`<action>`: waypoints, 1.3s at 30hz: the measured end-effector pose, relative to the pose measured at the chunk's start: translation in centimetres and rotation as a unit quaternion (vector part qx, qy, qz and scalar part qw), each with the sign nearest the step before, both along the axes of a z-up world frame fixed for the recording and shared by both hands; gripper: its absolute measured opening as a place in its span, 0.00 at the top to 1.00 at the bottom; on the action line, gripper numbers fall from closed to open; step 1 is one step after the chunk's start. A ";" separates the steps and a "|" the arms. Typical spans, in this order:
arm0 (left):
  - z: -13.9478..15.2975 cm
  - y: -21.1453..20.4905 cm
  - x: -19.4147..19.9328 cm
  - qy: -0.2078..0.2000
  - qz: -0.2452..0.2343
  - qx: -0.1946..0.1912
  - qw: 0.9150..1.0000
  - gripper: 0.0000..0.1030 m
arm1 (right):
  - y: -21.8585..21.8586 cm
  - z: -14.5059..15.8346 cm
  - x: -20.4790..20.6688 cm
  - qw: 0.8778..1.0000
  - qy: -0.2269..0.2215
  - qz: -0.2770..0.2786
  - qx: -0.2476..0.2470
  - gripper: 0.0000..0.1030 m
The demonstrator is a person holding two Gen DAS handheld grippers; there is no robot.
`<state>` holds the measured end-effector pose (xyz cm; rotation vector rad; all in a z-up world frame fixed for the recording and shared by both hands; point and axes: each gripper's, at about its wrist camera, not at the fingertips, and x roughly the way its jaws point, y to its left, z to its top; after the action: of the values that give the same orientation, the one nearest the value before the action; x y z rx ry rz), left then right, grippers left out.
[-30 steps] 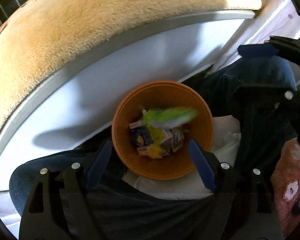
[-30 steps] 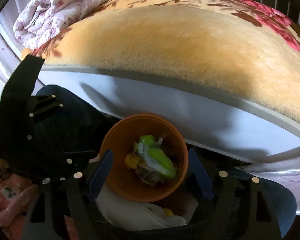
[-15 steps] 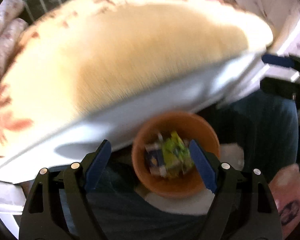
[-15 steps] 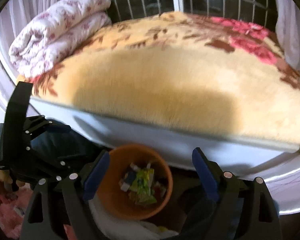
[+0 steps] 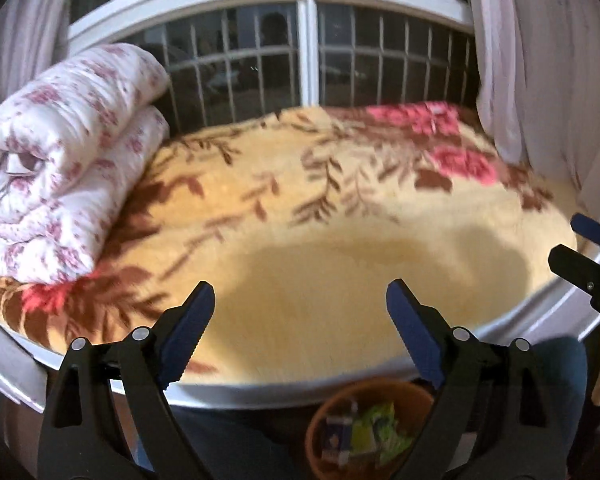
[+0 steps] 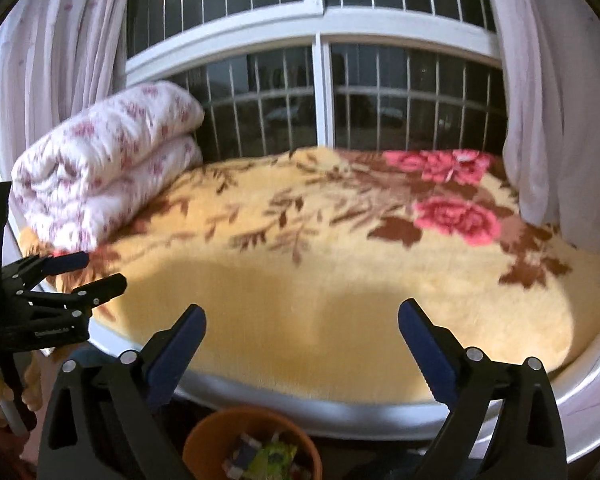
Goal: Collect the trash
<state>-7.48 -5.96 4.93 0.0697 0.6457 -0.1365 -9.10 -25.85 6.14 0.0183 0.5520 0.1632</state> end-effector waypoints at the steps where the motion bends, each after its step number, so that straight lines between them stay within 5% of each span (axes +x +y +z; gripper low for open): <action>1: 0.3 0.2 0.1 -0.006 0.003 -0.003 1.000 0.14 | -0.2 0.5 0.0 1.000 -0.007 -0.003 0.002 0.07; 13: 3.9 0.4 -0.1 -0.067 0.027 -0.022 0.997 0.13 | -1.1 3.1 -0.1 0.999 -0.045 -0.027 0.010 0.06; 39: 5.4 0.5 -0.3 -0.089 0.034 -0.033 0.995 0.13 | -1.2 3.5 -0.2 0.998 -0.051 -0.032 0.011 0.06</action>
<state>-7.82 -5.45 10.32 -0.0051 0.4643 -0.0839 -9.31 -27.05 9.64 0.0482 0.4477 0.1063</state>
